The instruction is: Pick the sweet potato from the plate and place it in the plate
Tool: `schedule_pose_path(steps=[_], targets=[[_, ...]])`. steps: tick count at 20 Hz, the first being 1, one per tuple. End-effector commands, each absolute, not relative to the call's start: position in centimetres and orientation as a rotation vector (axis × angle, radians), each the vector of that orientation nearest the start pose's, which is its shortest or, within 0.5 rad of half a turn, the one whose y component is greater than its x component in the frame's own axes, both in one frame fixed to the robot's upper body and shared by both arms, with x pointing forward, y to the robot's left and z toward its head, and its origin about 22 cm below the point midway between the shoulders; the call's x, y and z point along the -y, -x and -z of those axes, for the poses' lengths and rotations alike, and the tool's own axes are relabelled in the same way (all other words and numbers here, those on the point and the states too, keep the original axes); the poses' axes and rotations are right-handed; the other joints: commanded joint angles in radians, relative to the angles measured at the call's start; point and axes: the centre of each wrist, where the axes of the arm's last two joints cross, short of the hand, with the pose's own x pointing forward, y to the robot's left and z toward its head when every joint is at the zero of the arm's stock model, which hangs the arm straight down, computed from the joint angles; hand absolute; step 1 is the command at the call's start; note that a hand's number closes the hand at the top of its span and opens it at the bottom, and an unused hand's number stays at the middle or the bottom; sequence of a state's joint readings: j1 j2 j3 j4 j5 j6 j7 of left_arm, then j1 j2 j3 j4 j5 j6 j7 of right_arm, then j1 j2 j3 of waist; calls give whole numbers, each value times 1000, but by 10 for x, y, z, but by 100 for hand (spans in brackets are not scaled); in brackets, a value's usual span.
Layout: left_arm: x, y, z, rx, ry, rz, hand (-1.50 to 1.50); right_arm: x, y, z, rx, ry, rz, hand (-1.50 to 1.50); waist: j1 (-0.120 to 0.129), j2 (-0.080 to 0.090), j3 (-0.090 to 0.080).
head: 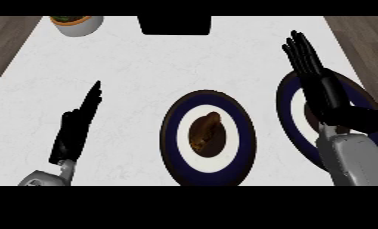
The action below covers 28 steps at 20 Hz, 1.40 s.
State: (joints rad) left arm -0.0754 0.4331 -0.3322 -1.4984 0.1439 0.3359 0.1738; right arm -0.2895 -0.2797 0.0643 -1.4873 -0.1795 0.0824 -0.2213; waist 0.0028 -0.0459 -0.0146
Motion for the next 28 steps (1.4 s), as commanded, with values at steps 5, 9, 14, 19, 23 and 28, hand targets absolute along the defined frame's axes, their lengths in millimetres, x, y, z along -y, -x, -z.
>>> schedule_pose_path(steps=[5,9,14,19,23,28], targets=[[-260,-253,-10,1353,-300,119,0,160,-314,-52,1563,157,-222,150,27,44,6],[-254,-248,-3,1311,-271,121,0,254,-317,-44,1396,737,-910,150,40,38,-40],[-251,-242,9,1264,-270,23,0,176,-285,-7,1408,768,-358,150,-33,32,12],[-255,-243,22,1281,-261,33,0,89,-225,8,1512,566,-424,-150,-10,44,13],[-252,-242,6,1283,-229,38,0,75,-247,-5,1302,723,-739,-150,5,40,12],[-243,-250,16,1267,-256,33,0,58,-270,-43,1117,914,-963,-150,1,43,11]])
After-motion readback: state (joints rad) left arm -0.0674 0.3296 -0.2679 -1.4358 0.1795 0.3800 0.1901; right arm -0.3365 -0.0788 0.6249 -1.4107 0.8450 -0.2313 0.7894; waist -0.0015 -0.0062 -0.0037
